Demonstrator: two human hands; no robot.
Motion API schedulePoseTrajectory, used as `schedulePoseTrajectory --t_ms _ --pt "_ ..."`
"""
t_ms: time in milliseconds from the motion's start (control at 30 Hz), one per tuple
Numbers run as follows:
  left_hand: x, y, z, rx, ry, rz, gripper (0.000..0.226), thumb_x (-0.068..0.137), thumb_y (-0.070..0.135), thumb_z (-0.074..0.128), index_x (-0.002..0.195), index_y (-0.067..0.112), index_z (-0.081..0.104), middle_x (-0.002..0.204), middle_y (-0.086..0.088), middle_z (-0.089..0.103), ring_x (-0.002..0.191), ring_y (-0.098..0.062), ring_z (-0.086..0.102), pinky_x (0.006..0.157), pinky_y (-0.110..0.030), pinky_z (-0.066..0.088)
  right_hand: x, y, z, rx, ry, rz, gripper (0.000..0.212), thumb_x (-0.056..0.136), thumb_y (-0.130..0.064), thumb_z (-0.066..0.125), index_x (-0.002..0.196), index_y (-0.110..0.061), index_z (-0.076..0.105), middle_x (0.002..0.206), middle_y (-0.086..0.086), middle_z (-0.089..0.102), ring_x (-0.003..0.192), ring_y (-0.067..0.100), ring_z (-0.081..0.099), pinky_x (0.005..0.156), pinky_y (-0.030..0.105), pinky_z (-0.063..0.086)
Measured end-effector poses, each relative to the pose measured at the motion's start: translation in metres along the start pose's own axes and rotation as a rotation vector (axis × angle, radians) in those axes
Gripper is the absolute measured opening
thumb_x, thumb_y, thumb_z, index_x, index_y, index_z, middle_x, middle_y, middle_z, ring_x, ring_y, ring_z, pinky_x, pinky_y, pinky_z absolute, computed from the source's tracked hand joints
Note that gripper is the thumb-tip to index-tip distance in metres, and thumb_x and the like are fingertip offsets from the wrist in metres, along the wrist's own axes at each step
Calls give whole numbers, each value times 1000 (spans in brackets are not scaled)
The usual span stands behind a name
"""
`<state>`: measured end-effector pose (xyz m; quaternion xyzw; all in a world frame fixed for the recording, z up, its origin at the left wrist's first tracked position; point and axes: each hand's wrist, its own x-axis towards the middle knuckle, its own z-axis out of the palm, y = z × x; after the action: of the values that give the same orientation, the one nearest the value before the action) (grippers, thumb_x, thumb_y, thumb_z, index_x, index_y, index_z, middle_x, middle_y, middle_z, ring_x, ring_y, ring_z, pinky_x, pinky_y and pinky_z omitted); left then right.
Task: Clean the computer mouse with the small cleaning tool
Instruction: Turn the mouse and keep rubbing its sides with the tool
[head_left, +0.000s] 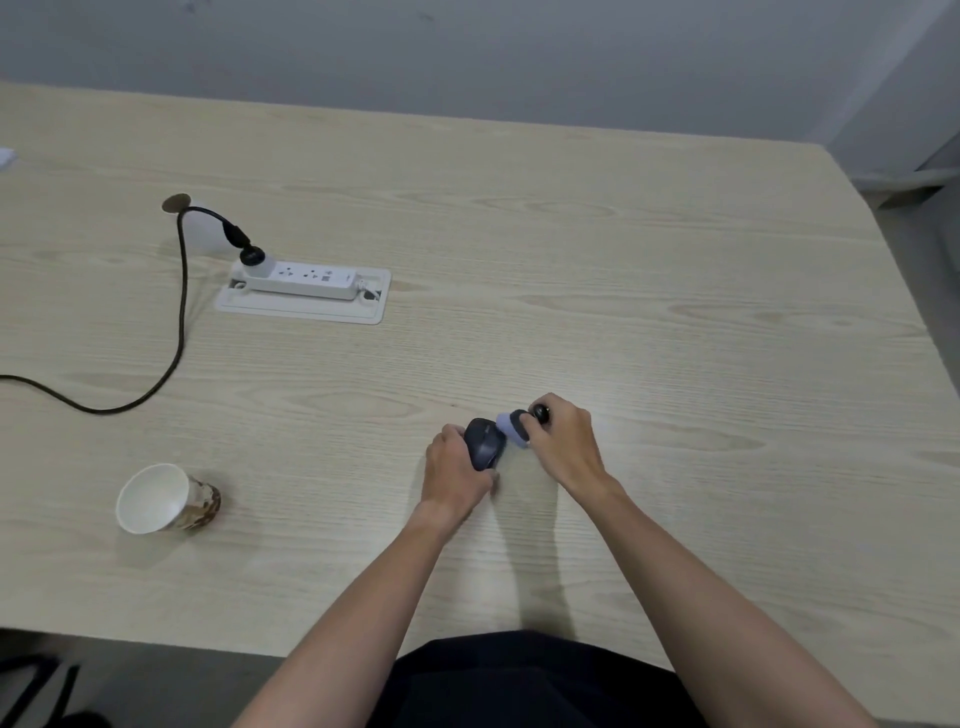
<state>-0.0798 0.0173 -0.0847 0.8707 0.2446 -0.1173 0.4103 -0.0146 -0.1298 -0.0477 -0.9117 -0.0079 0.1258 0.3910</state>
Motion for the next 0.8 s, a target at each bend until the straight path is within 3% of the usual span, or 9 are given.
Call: schedulePoseTrajectory --t_ms 133,233,300,467,567,667,800 --pt "4 0 -2 9 -5 -28 54 66 20 83 109 12 50 109 -3 54 104 -21 51 78 -25 39 5 -10 3 36 -117 -49 13 90 -19 67 86 -7 70 80 4 69 73 15 60 64 24 47" --pt "4 0 -3 20 -9 -12 51 66 19 82 104 14 49 106 -2 52 100 -19 50 76 -24 37 10 -3 2 -149 -54 18 17 92 -22 61 86 -6 65 79 6 68 73 24 63 65 40 51" --pt "1 -1 -2 25 -8 -4 50 66 18 81 104 15 49 105 -1 52 100 -19 49 76 -24 37 12 -1 -1 -150 -11 35 19 92 -21 60 84 -5 64 78 7 67 73 25 63 64 40 52" --pt "0 -4 -3 13 -9 -6 49 64 18 81 102 16 50 105 0 54 100 -18 51 76 -23 39 13 -10 -1 15 -184 -7 14 89 -17 68 85 -3 72 81 9 70 72 15 59 62 22 46" --pt "-1 -2 -5 -10 -10 -12 45 60 17 83 94 18 52 97 2 56 93 -17 54 63 -17 37 14 -7 1 -169 -101 -1 16 92 -20 64 86 -5 67 80 7 68 74 24 63 65 37 51" --pt "-4 2 -8 -21 -22 -12 42 61 13 84 90 16 54 87 6 55 82 -12 54 55 -14 33 16 -13 1 -113 -27 -33 17 91 -19 62 84 -4 65 79 7 67 74 24 61 65 40 51" --pt "-3 4 -12 -16 -29 -20 42 60 14 86 92 12 59 86 5 58 82 -16 59 53 -14 36 19 -27 5 8 -218 -83 14 89 -17 67 85 -4 70 83 9 69 74 18 60 66 30 50"
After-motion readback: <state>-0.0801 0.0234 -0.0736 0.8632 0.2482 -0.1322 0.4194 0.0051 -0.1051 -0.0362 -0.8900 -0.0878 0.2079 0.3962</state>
